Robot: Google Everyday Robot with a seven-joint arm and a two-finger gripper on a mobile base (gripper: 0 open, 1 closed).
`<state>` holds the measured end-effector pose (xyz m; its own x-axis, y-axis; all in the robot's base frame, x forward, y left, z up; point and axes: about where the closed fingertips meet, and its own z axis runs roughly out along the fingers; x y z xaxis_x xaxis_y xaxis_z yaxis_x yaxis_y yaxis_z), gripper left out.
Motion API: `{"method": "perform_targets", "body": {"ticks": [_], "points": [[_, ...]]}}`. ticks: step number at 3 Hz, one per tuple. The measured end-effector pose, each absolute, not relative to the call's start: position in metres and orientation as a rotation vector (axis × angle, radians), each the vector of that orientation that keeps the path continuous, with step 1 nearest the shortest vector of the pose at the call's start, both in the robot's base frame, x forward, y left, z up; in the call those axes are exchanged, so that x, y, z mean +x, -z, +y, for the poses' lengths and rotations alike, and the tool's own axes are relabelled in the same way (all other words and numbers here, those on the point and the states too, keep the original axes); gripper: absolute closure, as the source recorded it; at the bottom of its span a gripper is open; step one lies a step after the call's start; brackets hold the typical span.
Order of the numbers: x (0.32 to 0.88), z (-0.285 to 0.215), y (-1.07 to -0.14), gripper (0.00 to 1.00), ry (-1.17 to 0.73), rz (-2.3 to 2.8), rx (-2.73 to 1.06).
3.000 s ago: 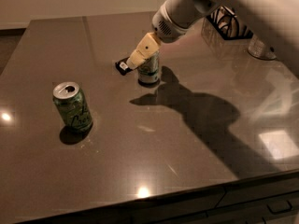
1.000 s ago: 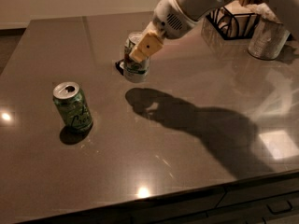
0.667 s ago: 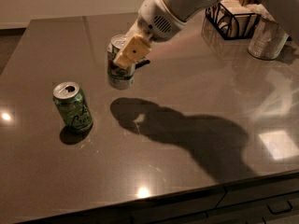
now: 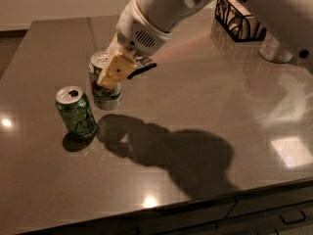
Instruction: Move 7up can near green can
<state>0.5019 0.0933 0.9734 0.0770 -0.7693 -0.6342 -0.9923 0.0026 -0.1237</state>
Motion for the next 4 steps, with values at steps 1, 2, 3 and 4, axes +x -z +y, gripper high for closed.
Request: {"method": "perform_targets", "body": {"ticks": [1,2,3,4], "points": [[0.499,0.096,-0.947,1.0,-0.512,1.744,-1.875],[0.498,0.098,-0.93,1.0,-0.499,1.745,-1.913],[0.497,0.098,-0.921,0.9,-0.491,1.747,-1.937],[0.495,0.1,-0.916,0.67,-0.494,1.733,-1.976]]}}
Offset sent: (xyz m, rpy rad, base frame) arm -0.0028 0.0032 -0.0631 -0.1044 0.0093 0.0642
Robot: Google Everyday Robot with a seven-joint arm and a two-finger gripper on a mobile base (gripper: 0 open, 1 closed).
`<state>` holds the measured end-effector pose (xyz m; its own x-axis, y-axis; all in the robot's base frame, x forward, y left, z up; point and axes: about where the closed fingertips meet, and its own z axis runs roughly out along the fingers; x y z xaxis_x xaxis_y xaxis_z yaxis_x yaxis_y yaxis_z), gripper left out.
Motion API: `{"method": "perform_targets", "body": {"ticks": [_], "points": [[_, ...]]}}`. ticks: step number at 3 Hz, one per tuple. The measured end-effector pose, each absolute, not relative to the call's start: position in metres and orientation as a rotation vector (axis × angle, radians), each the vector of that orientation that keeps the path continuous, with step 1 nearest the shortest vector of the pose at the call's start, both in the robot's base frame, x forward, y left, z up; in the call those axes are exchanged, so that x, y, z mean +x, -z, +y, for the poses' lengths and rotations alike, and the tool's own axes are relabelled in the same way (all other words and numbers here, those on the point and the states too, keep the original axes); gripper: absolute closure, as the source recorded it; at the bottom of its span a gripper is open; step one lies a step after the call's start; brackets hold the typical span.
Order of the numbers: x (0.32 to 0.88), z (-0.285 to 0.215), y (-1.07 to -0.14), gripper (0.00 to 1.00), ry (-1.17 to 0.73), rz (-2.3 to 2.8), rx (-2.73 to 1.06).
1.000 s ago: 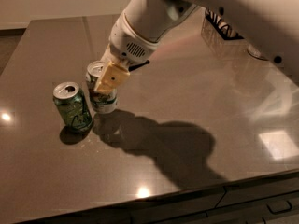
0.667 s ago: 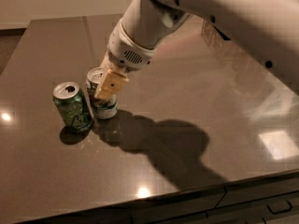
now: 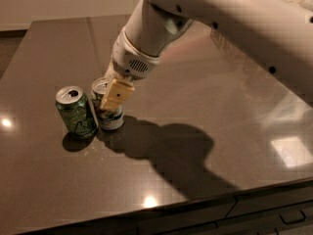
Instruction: Move 7up can near green can
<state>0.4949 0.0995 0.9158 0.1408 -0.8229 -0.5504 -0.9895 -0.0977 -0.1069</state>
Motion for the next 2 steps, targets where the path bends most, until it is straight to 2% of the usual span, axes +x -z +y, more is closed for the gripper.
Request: {"method": "perform_targets", "body": {"ticks": [2], "points": [[0.4925,0.1018,-0.9106,0.21,-0.509,1.72,-2.013]]}}
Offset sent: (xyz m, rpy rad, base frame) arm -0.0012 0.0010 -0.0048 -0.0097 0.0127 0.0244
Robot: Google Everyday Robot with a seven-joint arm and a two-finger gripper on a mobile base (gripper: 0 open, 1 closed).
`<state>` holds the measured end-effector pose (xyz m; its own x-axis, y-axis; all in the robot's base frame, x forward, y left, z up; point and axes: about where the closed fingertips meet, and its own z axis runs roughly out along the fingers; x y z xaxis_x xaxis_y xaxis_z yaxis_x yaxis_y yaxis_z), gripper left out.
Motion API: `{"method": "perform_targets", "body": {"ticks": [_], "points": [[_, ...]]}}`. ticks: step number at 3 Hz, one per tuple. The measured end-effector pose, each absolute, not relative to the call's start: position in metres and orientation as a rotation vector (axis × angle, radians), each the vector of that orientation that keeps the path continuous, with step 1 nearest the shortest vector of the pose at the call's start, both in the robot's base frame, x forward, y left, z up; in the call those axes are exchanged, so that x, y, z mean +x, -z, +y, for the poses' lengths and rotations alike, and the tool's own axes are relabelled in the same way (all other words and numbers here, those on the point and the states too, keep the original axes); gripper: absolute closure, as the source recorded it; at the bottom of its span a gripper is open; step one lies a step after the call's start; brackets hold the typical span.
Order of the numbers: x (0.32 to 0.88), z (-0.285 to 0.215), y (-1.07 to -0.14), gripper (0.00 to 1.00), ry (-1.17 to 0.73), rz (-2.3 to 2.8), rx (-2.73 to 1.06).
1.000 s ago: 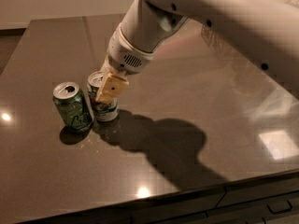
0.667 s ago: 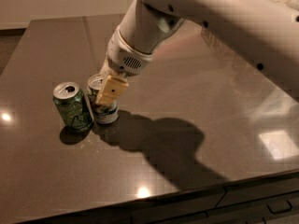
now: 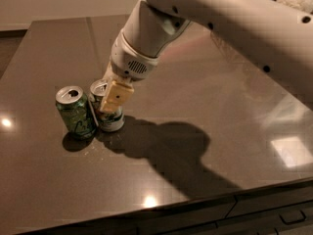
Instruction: Move 7up can near green can
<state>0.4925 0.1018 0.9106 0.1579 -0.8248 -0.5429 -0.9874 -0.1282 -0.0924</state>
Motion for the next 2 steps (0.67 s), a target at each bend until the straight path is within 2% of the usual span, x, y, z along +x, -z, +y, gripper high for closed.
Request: {"method": "perform_targets", "body": {"ticks": [1,2], "points": [[0.4915,0.103,-0.9107,0.0,-0.509,1.718,-2.016],[0.4913,0.1033,-0.9107,0.0,-0.508,1.717,-2.017]]}}
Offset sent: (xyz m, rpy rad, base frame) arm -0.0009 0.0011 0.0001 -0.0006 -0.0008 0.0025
